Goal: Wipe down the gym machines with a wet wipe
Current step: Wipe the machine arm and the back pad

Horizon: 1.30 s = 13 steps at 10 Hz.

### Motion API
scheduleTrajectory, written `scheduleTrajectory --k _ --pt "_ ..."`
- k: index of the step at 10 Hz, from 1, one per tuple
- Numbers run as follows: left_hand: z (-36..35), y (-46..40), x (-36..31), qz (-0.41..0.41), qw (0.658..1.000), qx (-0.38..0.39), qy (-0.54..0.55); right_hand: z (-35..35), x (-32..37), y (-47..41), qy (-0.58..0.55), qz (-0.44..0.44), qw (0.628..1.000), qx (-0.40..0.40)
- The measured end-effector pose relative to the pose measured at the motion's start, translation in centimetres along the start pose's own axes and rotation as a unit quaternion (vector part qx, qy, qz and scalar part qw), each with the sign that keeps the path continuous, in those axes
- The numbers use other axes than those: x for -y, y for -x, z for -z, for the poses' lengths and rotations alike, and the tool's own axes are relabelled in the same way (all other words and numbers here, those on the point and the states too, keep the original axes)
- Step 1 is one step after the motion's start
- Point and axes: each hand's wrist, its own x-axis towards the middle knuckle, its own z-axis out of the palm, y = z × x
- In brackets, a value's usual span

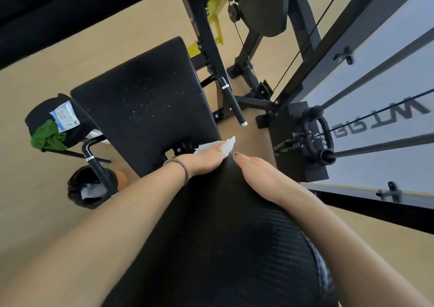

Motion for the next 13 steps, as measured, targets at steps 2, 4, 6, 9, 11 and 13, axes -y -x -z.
scheduleTrajectory --k 2,4,6,9,11,13 --pt "-0.9 9.2 -5.0 -0.095 0.992 0.002 0.078 1.1 -1.8 1.5 -0.192 0.019 0.973 -0.129" --pt "-1.2 14.0 -9.4 -0.286 0.948 0.135 -0.029 2.9 -5.9 6.1 -0.365 -0.011 0.917 -0.163" --pt "-1.2 5.9 -6.5 -0.203 0.966 0.151 -0.050 0.9 -5.4 4.5 -0.410 -0.054 0.910 -0.040" --pt "-1.9 13.0 -8.0 -0.219 0.965 0.146 -0.009 -0.2 -8.4 7.8 -0.208 0.165 0.961 -0.080" --pt "-1.4 8.8 -6.8 -0.148 0.986 0.074 -0.004 -0.6 -4.0 14.4 -0.087 0.253 0.945 -0.189" --pt "0.1 4.4 -5.2 -0.071 0.990 0.102 -0.070 -0.8 -4.5 14.2 -0.109 0.223 0.938 -0.243"
